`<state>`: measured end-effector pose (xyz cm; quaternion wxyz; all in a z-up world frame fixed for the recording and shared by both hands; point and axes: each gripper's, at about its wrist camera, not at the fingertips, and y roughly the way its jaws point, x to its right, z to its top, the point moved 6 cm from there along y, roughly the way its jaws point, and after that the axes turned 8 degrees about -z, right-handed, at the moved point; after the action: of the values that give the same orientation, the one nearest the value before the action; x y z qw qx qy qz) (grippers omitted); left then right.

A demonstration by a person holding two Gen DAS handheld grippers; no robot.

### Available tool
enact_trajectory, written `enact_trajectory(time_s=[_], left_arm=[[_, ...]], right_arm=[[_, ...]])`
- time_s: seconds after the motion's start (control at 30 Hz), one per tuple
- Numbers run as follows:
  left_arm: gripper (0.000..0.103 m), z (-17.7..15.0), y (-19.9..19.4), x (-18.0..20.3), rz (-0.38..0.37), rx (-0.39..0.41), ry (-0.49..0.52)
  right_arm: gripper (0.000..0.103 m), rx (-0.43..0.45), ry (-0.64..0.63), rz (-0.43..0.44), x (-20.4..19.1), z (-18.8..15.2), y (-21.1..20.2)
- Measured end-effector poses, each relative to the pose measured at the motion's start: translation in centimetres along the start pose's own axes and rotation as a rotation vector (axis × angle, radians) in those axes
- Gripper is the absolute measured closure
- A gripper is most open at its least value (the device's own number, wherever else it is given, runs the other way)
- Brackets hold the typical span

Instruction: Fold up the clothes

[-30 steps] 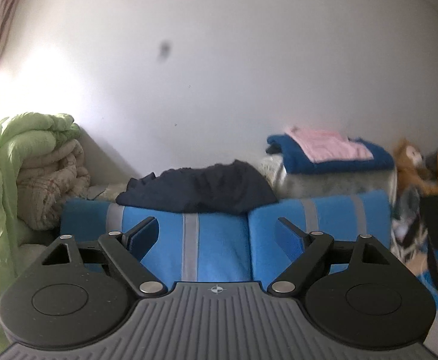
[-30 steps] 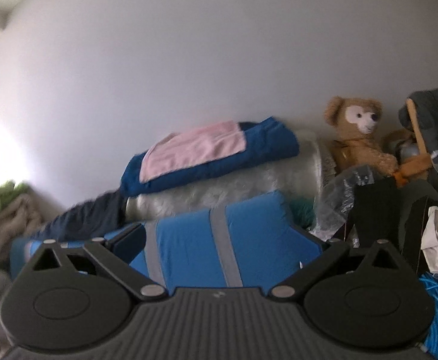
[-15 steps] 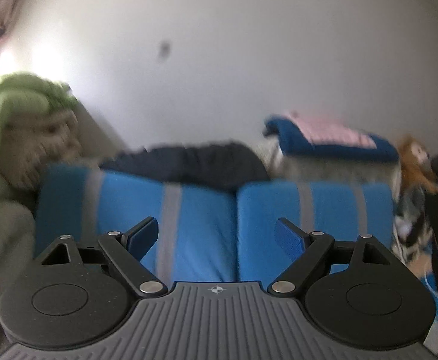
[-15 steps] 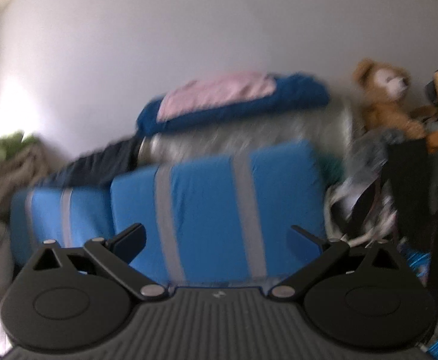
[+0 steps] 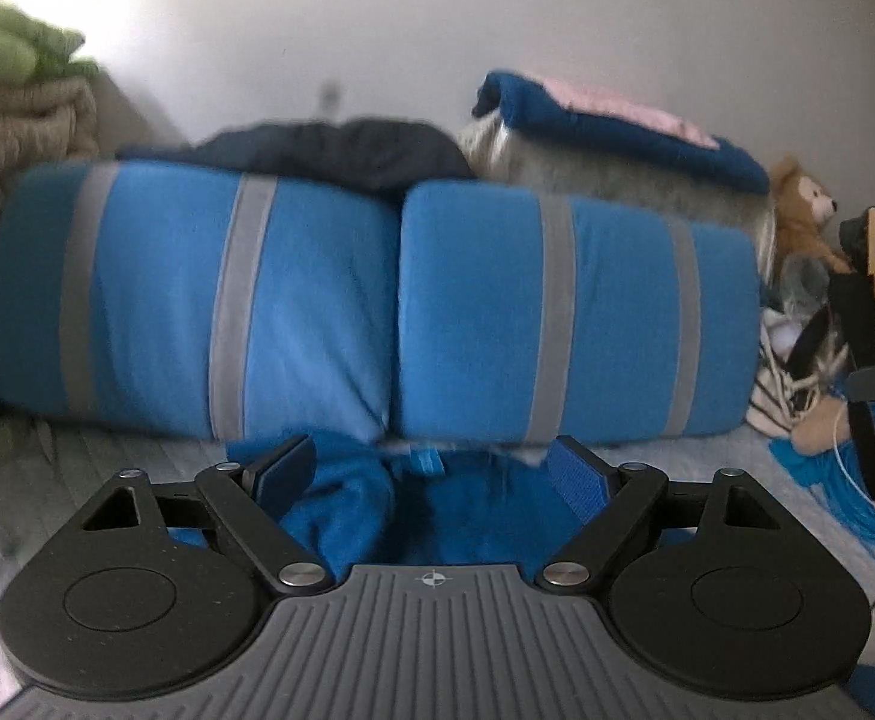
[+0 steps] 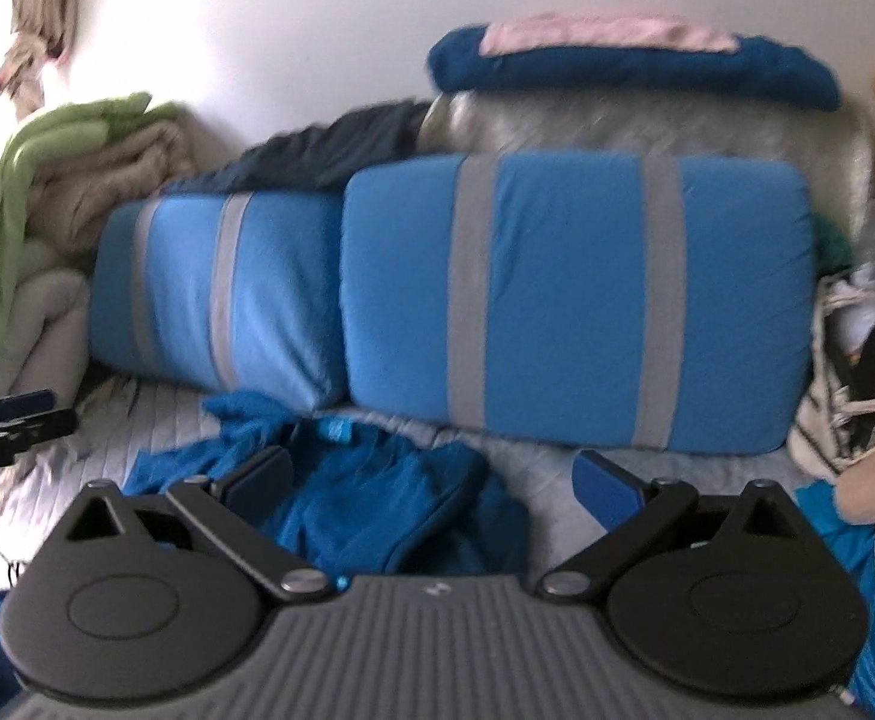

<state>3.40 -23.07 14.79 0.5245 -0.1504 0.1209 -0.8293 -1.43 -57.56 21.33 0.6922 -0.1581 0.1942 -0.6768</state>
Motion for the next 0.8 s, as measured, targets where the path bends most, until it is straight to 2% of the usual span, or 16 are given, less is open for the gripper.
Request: enact_trajectory(time_s=[0.13,0.27,0.4,0.5,0.8], left_arm=[[0.018,-2.2,1.0,-0.6,0.006,-0.022,-0.045],[0.018,-3.9,1.8,-1.1,-0.019,-0.016,-0.046],[0.018,-4.4,2.0,-1.9,-0.026,-0.012,-0.086],[0.018,-4.2,1.9,-2.3,-0.032,0.006,-0.116],[0.018,-4.7,2.7,-2.8,-0.059,-0.019,-0.161]], right_arm=[[0.003,-0.041,-0.06,0.018,-1.4,-1.6,2.0],[0.007,-0.081,-0.094,0.045,-2.5,-2.8,4.1],[0.014,-0.118,-0.099,0.062,-3.0,-3.8,6.3],[0.019,-0.146,-0.072,0.072,-2.9,-4.4,8.2],[0.033,-0.226,0.087,0.09,-1.6,-5.6,14.5]])
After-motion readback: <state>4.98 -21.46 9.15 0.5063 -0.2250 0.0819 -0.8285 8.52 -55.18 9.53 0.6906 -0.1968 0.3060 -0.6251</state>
